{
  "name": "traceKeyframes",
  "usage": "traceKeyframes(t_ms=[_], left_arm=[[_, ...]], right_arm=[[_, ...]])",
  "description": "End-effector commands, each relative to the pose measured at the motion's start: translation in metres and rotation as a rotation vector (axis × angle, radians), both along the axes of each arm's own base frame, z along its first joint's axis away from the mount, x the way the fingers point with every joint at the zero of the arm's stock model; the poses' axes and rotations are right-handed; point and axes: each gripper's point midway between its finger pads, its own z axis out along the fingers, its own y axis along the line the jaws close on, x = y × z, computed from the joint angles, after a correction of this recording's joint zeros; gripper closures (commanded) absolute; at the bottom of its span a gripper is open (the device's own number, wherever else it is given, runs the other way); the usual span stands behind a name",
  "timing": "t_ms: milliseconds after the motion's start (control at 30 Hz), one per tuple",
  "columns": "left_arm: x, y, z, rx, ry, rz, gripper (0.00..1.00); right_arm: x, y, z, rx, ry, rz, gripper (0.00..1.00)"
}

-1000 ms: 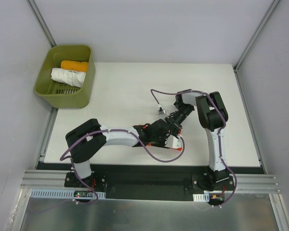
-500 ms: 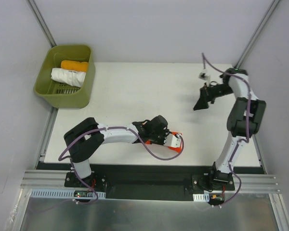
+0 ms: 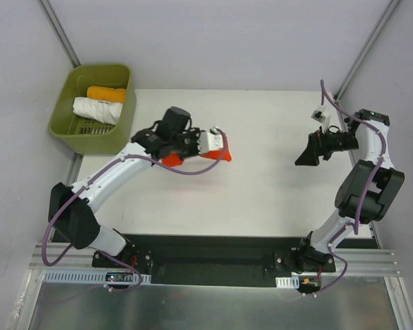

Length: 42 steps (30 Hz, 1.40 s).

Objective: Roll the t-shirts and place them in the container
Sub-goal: Pick up the T-shirt from the center of the board, then place the T-shirt in the bin.

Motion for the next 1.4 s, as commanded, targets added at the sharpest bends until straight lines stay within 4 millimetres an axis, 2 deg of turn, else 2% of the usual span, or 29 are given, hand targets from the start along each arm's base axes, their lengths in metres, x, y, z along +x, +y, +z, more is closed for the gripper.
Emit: traceKeyframes(t_ms=[0,33,67,133,167,267,300,333,367,400,467,500,533,567,633,700,733,833,867,933,1167,1267,1367], left_arm=[[0.032,0.052,0.064,-0.025,-0.165,0.082,1.00],[0.041,0.063,0.071,-0.023,-0.191,0.105,1.00],[0.056,0.090,0.077,-0.020,-0.210,0.177,1.00],[0.070,0.117,0.095,-0.022,-0.263,0.214,1.00],[0.081,0.144,0.100,-0.012,-0.283,0.269,1.00],[0.100,0.182,0.116,-0.002,-0.340,0.311,1.00],[0.113,0.206,0.123,-0.019,-0.346,0.356,1.00],[0.120,0.216,0.127,-0.029,-0.350,0.373,1.00],[0.128,0.220,0.122,-0.032,-0.336,0.373,1.00],[0.137,0.245,0.133,-0.026,-0.366,0.420,1.00],[0.152,0.259,0.130,-0.034,-0.355,0.446,1.00],[0.158,0.272,0.142,-0.040,-0.378,0.478,1.00],[0.164,0.278,0.142,-0.043,-0.377,0.502,1.00],[0.172,0.285,0.134,-0.039,-0.360,0.518,1.00],[0.181,0.301,0.137,-0.023,-0.387,0.543,1.00],[0.189,0.312,0.131,-0.009,-0.400,0.544,1.00],[0.194,0.324,0.135,0.006,-0.440,0.545,1.00],[0.205,0.338,0.134,0.020,-0.486,0.515,1.00],[0.210,0.350,0.130,0.019,-0.489,0.524,1.00],[0.215,0.356,0.130,0.026,-0.516,0.478,1.00],[0.229,0.387,0.104,0.047,-0.529,0.431,1.00],[0.227,0.393,0.088,0.077,-0.528,0.392,1.00],[0.223,0.399,0.074,0.088,-0.518,0.369,1.00]], right_arm=[[-0.072,0.030,0.037,0.137,0.261,-0.014,0.04],[-0.074,0.031,0.037,0.136,0.270,-0.015,0.04],[-0.076,0.031,0.036,0.131,0.271,-0.014,0.04],[-0.079,0.031,0.036,0.120,0.267,-0.008,0.04],[-0.082,0.031,0.034,0.123,0.278,-0.008,0.04],[-0.087,0.033,0.029,0.132,0.307,-0.008,0.04],[-0.088,0.033,0.027,0.137,0.312,-0.007,0.04],[-0.089,0.034,0.026,0.138,0.319,-0.007,0.04],[-0.091,0.034,0.024,0.139,0.329,-0.005,0.04],[-0.092,0.033,0.022,0.131,0.333,-0.002,0.04],[-0.095,0.033,0.019,0.126,0.344,0.003,0.04],[-0.098,0.032,0.017,0.118,0.352,0.006,0.04],[-0.099,0.032,0.016,0.117,0.358,0.005,0.04],[-0.100,0.033,0.017,0.115,0.358,0.007,0.04],[-0.104,0.032,0.014,0.106,0.368,0.009,0.04],[-0.109,0.032,0.012,0.095,0.382,0.013,0.04],[-0.111,0.031,0.013,0.089,0.387,0.013,0.04],[-0.123,0.031,0.009,0.061,0.409,0.019,0.04],[-0.127,0.030,0.007,0.053,0.416,0.021,0.04],[-0.137,0.029,0.003,0.025,0.444,0.027,0.04],[-0.164,0.010,-0.011,-0.125,0.510,0.070,0.04],[-0.166,-0.001,-0.010,-0.197,0.487,0.072,0.04],[-0.158,-0.009,-0.005,-0.235,0.471,0.058,0.04]])
